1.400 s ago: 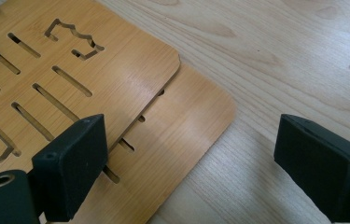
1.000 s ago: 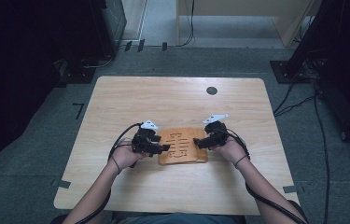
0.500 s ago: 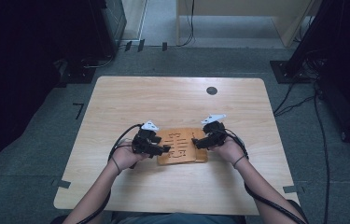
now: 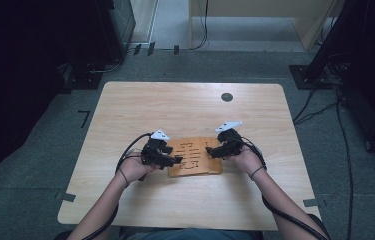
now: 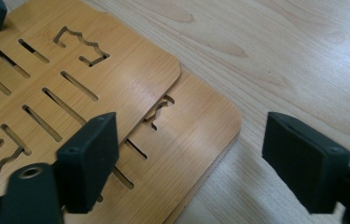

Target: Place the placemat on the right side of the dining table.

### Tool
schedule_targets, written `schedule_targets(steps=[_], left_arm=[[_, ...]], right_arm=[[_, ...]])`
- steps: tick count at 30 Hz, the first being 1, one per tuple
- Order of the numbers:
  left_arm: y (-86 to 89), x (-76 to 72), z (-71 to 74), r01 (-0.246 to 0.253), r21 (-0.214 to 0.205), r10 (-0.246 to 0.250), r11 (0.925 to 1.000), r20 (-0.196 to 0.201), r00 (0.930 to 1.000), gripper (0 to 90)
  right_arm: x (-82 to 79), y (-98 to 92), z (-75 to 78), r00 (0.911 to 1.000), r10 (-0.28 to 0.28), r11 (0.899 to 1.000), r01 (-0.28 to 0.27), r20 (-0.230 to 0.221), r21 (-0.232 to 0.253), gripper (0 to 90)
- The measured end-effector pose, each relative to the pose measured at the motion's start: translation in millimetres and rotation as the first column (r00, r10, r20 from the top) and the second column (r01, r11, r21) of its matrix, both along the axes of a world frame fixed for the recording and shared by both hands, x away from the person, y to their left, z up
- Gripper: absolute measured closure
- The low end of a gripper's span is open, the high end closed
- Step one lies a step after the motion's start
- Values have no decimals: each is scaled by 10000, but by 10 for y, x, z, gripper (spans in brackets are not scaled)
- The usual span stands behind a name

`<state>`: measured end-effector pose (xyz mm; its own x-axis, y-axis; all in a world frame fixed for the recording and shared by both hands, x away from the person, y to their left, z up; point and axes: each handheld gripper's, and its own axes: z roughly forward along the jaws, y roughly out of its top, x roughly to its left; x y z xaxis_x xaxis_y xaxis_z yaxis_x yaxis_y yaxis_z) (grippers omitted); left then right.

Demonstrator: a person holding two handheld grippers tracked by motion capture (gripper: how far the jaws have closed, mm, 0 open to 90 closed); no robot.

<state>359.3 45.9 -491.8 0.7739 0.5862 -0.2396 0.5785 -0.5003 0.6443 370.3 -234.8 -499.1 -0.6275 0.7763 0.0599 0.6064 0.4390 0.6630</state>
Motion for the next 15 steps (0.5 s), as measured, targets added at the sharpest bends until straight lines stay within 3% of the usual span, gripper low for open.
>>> schedule_targets(steps=[4, 7, 10, 13, 15], left_arm=[[6, 4, -15, 5, 3, -5, 10000, -71, 10000, 349], [10, 10, -30, -34, 82, 35, 10000, -106, 9999, 344], [19, 15, -43, -64, 81, 65, 9999, -143, 9999, 340], [21, 18, -42, -99, 61, 100, 9999, -194, 9998, 340], [22, 17, -43, -98, 36, 99, 9999, -196, 9998, 337]], right_arm=[[-5, 20, 16, 10000, 3, 10000, -3, -22, -19, 198], [-25, 43, 58, 9998, 180, 9998, -181, 84, 84, 255], [-39, 60, 95, 9999, 142, 9997, -142, 3, 206, 242], [-29, 75, 109, 9970, -193, 9981, 236, -749, 569, 226], [-24, 84, 119, 9953, -214, 9971, 281, -946, 708, 250]])
